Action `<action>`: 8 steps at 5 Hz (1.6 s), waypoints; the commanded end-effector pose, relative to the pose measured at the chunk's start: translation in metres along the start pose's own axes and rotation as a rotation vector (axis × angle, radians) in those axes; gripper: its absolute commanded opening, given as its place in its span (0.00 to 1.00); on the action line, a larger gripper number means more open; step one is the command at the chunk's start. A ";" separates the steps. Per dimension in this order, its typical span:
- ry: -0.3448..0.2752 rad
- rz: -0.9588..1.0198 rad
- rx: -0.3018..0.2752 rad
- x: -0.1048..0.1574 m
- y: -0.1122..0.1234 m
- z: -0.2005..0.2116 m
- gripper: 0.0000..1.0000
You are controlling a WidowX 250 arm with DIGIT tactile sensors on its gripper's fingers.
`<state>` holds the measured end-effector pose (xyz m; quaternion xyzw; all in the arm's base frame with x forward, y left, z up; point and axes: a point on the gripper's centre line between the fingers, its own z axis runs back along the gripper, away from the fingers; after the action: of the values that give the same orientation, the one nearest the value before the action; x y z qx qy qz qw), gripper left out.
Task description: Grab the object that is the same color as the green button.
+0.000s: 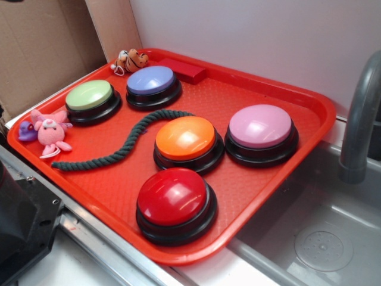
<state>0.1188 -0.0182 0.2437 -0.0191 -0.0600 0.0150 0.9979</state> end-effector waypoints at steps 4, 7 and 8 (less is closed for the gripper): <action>-0.086 -0.273 0.101 0.019 -0.004 -0.076 1.00; -0.053 -0.376 0.052 0.021 0.015 -0.177 1.00; -0.017 -0.399 0.085 0.016 0.021 -0.198 1.00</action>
<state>0.1542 -0.0041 0.0435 0.0291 -0.0568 -0.1783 0.9819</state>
